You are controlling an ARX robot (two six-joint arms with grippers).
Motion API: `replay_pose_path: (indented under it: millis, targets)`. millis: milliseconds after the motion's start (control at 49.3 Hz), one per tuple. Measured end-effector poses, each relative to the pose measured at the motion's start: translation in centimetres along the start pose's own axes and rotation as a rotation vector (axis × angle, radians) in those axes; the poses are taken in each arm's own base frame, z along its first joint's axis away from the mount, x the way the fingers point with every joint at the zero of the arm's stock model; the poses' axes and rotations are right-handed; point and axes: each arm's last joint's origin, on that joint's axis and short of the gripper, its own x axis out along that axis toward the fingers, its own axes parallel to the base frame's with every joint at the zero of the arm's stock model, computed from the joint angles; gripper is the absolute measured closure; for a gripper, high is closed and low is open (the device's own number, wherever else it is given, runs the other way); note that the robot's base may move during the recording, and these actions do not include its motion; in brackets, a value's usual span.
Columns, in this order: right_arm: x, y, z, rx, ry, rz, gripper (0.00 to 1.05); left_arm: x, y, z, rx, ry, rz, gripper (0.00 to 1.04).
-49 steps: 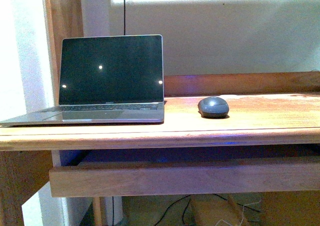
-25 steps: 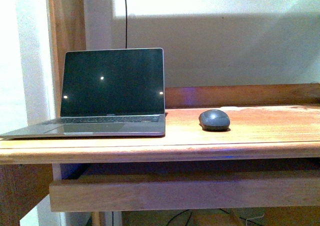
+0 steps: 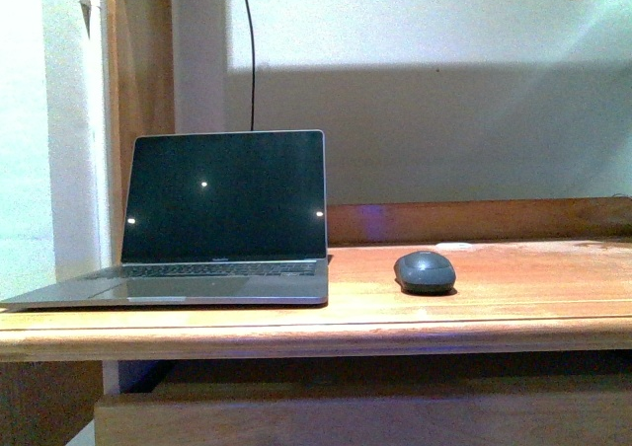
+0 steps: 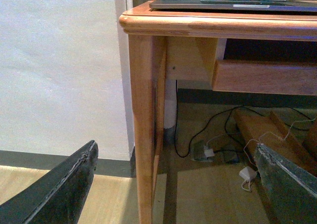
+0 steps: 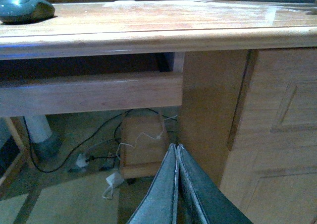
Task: Place mouse
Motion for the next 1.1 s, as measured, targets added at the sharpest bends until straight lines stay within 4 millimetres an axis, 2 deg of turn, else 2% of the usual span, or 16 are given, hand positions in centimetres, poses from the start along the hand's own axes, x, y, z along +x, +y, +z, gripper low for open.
replay_pose_path:
  millis: [223, 913, 994, 1095]
  targets:
    - [-0.9, 0.0, -1.0, 0.000, -0.005, 0.000, 1.02, 0.0, 0.0, 0.0, 0.000, 0.000, 0.000, 0.08]
    - [-2.6, 0.0, -1.0, 0.000, -0.017, 0.000, 1.02, 0.0, 0.0, 0.0, 0.000, 0.000, 0.000, 0.08]
    - [-3.3, 0.0, -1.5, -0.001, 0.020, -0.002, 1.02, 0.0, 0.0, 0.0, 0.000, 0.000, 0.000, 0.08]
    - [-3.7, 0.0, -1.2, 0.000, -0.014, -0.002, 1.02, 0.0, 0.0, 0.0, 0.000, 0.000, -0.001, 0.08]
